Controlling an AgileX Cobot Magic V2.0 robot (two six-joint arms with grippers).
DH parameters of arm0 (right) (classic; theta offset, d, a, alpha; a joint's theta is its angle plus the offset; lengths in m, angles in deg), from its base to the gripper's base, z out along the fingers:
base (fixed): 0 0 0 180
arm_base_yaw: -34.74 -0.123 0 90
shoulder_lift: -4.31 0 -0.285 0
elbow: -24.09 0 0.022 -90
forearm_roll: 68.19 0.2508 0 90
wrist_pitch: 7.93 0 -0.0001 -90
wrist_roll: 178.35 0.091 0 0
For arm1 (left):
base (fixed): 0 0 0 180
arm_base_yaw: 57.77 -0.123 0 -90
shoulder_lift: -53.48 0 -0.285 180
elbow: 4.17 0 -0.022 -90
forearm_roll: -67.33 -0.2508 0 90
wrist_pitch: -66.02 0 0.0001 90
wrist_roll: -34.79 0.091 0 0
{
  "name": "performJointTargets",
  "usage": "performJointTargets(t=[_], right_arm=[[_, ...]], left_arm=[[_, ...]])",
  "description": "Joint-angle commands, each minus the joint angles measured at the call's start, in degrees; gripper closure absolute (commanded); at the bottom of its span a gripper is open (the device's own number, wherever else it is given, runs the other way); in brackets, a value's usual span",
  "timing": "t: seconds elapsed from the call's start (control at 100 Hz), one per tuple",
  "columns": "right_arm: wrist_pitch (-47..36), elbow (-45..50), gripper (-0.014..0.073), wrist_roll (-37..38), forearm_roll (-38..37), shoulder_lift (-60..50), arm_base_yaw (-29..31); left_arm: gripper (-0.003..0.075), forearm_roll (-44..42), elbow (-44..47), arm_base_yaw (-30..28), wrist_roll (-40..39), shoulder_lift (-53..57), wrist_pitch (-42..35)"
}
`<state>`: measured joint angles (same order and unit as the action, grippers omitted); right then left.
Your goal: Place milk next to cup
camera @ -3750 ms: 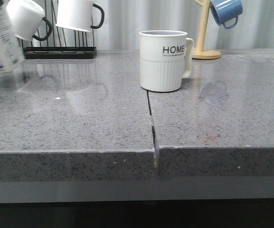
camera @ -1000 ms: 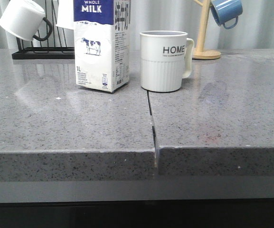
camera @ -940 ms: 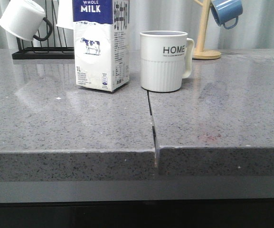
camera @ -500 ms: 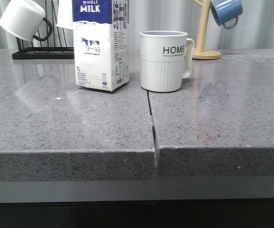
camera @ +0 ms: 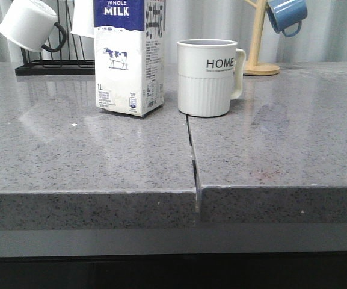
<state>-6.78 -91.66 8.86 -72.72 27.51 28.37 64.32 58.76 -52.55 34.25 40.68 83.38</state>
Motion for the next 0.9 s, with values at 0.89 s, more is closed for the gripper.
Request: performJointTargets(t=[0.89], right_arm=[[-4.78,-1.47,0.0660,-0.04,-0.14,0.48,0.26]], left_arm=[[0.0741,3.39,16.80,-4.46,-0.46,7.11,-15.05]])
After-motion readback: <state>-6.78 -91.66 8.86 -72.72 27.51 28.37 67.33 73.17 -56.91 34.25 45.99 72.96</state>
